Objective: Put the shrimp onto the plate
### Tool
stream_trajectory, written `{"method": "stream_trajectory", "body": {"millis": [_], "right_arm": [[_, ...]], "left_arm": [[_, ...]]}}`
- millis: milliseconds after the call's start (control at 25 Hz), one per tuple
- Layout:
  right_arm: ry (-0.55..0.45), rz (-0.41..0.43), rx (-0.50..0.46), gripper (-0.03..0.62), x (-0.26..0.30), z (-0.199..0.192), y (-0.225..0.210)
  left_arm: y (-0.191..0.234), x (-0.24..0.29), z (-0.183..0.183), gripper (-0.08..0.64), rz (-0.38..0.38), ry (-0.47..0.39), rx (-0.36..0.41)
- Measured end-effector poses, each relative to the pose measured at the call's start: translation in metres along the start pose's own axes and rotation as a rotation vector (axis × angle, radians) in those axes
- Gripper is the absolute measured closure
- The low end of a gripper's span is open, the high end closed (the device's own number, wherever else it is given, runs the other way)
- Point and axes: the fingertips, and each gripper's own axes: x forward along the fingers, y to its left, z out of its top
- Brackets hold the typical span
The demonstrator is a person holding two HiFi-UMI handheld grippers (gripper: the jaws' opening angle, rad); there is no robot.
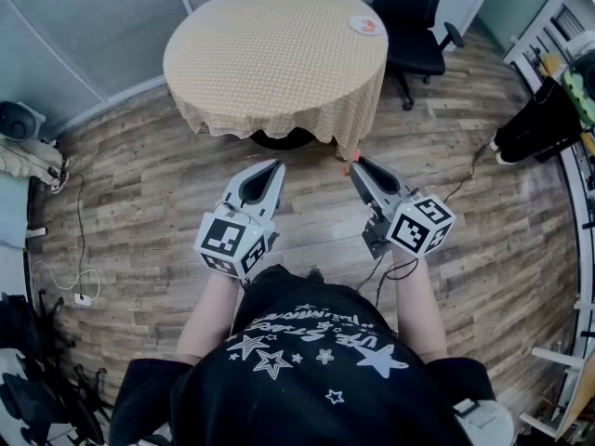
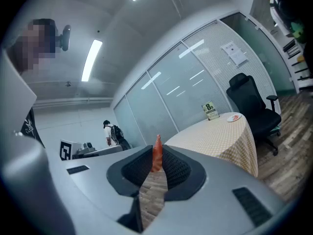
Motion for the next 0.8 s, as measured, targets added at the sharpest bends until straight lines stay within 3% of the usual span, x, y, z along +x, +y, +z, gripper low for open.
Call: {"method": "stream_trajectory", "body": {"millis": [280,800], "right_arm": [[0.032,0.009,-0.043,0.531,-0.005,-0.003,-0.001],[0.038,0.003,-0.034,0.531,-0.008,-0.005,-0.007]], "left_arm": [[-0.01,0.002,-0.001,0.552,0.013,0.009,0.01],[-0.018,0.004,0.0,0.552,0.031,0.021,0.035]]}}
